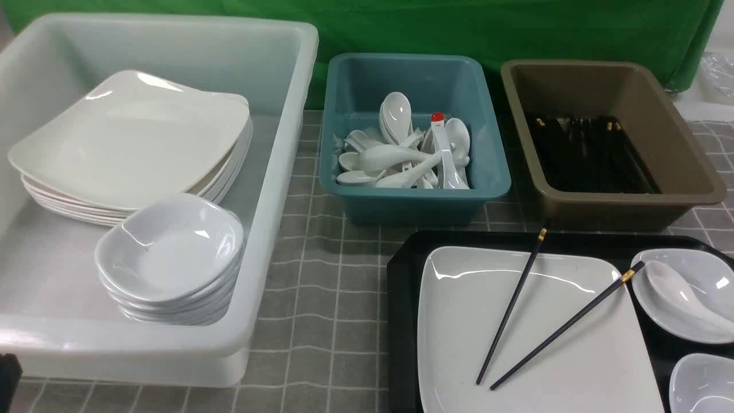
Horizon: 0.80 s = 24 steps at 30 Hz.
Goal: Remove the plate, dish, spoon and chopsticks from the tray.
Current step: Use the right arm to grab a soup spoon from the plate
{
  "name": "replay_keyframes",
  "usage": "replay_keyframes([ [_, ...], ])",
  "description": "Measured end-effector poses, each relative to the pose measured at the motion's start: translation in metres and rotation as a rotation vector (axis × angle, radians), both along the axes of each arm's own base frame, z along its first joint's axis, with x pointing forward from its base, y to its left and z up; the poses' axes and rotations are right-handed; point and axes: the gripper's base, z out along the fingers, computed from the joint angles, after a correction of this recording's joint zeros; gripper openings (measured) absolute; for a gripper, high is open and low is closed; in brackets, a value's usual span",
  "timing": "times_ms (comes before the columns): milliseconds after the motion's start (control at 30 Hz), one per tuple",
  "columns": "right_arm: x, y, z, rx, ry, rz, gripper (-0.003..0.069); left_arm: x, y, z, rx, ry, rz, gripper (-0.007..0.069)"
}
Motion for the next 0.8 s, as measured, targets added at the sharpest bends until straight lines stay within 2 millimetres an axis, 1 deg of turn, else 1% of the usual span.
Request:
replay_keyframes([
  [67,0.0,0.0,0.0,0.0,0.0,0.0,0.0268,0.0,0.0,0.0,-0.006,-0.003,0.0,0.002],
  [133,0.0,0.0,0.0,0.0,0.0,0.0,0.0268,0.001,-0.001,0.008,-0.134,-0.081,-0.001,0.002],
  [200,0.0,0.0,0.0,0.0,0.0,0.0,0.0268,0.001,-0.001,0.011,-0.204,-0.114,0.0,0.002],
  [267,0.0,0.0,0.0,0.0,0.0,0.0,0.0268,0.001,0.0,0.018,-0.343,-0.192,0.009,0.002],
  [300,0.0,0.0,0.0,0.0,0.0,0.0,0.0268,0.0,0.0,0.021,-0.37,-0.223,0.012,0.002],
  [367,0.0,0.0,0.0,0.0,0.0,0.0,0.0268,0.0,0.002,0.027,-0.387,-0.295,0.019,0.002],
  [400,0.0,0.0,0.0,0.0,0.0,0.0,0.0268,0.0,0.002,0.028,-0.386,-0.302,0.02,0.002],
  [433,0.0,0.0,0.0,0.0,0.0,0.0,0.0268,-0.002,0.004,0.034,-0.376,-0.371,0.025,0.002],
  [567,0.0,0.0,0.0,0.0,0.0,0.0,0.0268,-0.005,0.007,0.045,-0.371,-0.504,0.031,0.002],
  [600,0.0,0.0,0.0,0.0,0.0,0.0,0.0268,-0.006,0.007,0.045,-0.375,-0.511,0.031,0.002],
  [667,0.0,0.0,0.0,0.0,0.0,0.0,0.0268,-0.009,0.009,0.053,-0.429,-0.602,0.027,0.002],
  [733,0.0,0.0,0.0,0.0,0.0,0.0,0.0268,-0.016,0.012,0.063,-0.503,-0.745,0.013,0.002],
  [767,0.0,0.0,0.0,0.0,0.0,0.0,0.0268,-0.016,0.012,0.064,-0.507,-0.745,0.011,0.002],
  [800,0.0,0.0,0.0,0.0,-0.001,0.0,0.0268,-0.018,0.012,0.066,-0.525,-0.786,0.005,0.002],
])
